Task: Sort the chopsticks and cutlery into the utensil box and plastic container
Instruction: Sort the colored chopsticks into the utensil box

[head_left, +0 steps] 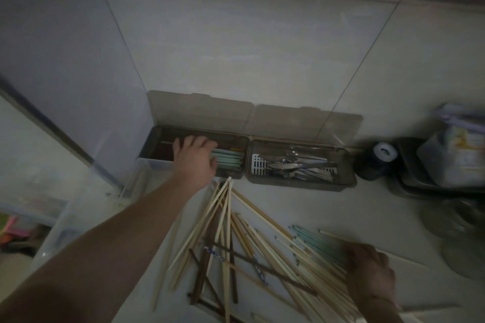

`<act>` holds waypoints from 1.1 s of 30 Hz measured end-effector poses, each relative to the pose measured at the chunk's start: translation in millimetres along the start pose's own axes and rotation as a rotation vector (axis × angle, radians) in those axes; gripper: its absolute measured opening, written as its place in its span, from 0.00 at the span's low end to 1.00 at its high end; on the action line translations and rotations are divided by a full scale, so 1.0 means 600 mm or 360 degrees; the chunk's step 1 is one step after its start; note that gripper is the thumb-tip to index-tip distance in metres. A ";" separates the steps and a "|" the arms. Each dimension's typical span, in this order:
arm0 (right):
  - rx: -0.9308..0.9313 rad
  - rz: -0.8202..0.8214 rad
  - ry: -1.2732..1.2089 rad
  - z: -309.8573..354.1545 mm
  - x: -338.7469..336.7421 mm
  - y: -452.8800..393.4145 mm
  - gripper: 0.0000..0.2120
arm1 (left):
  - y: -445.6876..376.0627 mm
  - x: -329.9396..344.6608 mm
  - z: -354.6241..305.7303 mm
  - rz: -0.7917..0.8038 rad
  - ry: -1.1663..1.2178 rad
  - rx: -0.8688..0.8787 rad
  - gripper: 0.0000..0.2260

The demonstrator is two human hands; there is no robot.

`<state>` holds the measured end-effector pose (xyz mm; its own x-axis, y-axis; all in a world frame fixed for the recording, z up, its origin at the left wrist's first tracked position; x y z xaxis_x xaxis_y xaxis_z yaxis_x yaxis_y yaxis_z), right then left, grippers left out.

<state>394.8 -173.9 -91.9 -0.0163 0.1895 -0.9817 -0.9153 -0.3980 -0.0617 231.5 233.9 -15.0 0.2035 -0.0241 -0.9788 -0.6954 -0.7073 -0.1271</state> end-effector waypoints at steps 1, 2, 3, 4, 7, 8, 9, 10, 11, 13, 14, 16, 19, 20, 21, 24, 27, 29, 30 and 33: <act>0.0019 0.0046 0.0001 0.000 0.001 -0.001 0.08 | 0.007 -0.004 -0.016 -0.0050 0.0019 0.0081 0.19; 0.0012 0.0065 -0.0005 0.002 -0.001 -0.002 0.07 | 0.017 -0.009 -0.036 -0.0111 0.0062 0.0173 0.19; -0.0007 0.0047 -0.0016 0.006 -0.008 -0.004 0.06 | 0.030 -0.017 -0.058 -0.0180 0.0122 0.0266 0.19; -0.0054 -0.0007 -0.0021 0.011 -0.017 -0.005 0.05 | 0.045 -0.025 -0.081 -0.0242 0.0195 0.0360 0.18; -0.0254 -0.0224 -0.0122 0.056 -0.055 0.001 0.13 | 0.105 -0.033 -0.169 -0.0258 0.0364 0.0796 0.17; -0.0323 -0.0253 -0.0174 0.079 -0.066 0.004 0.15 | 0.129 -0.028 -0.203 -0.0198 0.0370 0.0983 0.17; -0.0389 -0.0266 -0.0216 0.103 -0.074 0.006 0.15 | 0.153 -0.019 -0.235 -0.0126 0.0343 0.1151 0.17; -0.0456 -0.0273 -0.0250 0.127 -0.081 0.007 0.14 | 0.174 -0.009 -0.262 -0.0072 0.0290 0.1278 0.17; -0.0523 -0.0295 -0.0285 0.148 -0.087 0.009 0.13 | 0.191 -0.001 -0.282 -0.0049 0.0229 0.1358 0.17; -0.0637 -0.0337 -0.0418 0.185 -0.099 0.012 0.12 | 0.207 0.004 -0.300 -0.0068 0.0148 0.1419 0.14; -0.0659 -0.0362 -0.0503 0.197 -0.105 0.013 0.11 | 0.208 0.002 -0.299 -0.0092 0.0151 0.1425 0.12; -0.0638 -0.0423 -0.0674 0.203 -0.114 0.013 0.11 | 0.194 -0.008 -0.281 -0.0117 0.0232 0.1396 0.11; -0.0451 -0.0443 -0.0784 0.173 -0.113 0.008 0.19 | 0.143 -0.027 -0.215 -0.0179 0.0339 0.1177 0.08; -0.0390 -0.0428 -0.0771 0.157 -0.107 0.006 0.21 | 0.119 -0.035 -0.184 -0.0238 0.0364 0.1041 0.07; -0.0336 -0.0409 -0.0740 0.140 -0.101 0.006 0.22 | 0.098 -0.046 -0.152 -0.0296 0.0396 0.0891 0.07; -0.0261 -0.0398 -0.0564 0.087 -0.082 0.011 0.22 | 0.044 -0.071 -0.055 -0.0430 0.0455 0.0453 0.10; -0.0138 -0.0381 -0.0326 0.034 -0.062 0.024 0.23 | 0.003 -0.060 0.014 -0.0295 0.0260 0.0109 0.09; -0.0116 -0.0280 -0.0191 0.013 -0.043 0.031 0.24 | -0.014 -0.044 0.039 -0.0172 0.0175 -0.0044 0.07; -0.0131 -0.0255 -0.0160 0.009 -0.037 0.033 0.24 | -0.021 -0.037 0.045 -0.0120 0.0171 -0.0094 0.07; -0.0131 -0.0246 -0.0120 0.005 -0.033 0.031 0.23 | -0.038 -0.021 0.045 -0.0001 0.0165 -0.0166 0.07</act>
<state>376.5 -182.2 -73.3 0.0892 0.3196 -0.9433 -0.8732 -0.4304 -0.2285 226.1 269.6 -4.0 0.2780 -0.0926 -0.9561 -0.6208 -0.7769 -0.1053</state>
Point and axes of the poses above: each hand's wrist, its own y-axis away from the middle knuckle, its own x-axis out of the palm, z = x × y, the point moved 8 cm from there along -y, towards the middle knuckle, and after that the axes turned 6 degrees about -z, right-handed, at the moved point
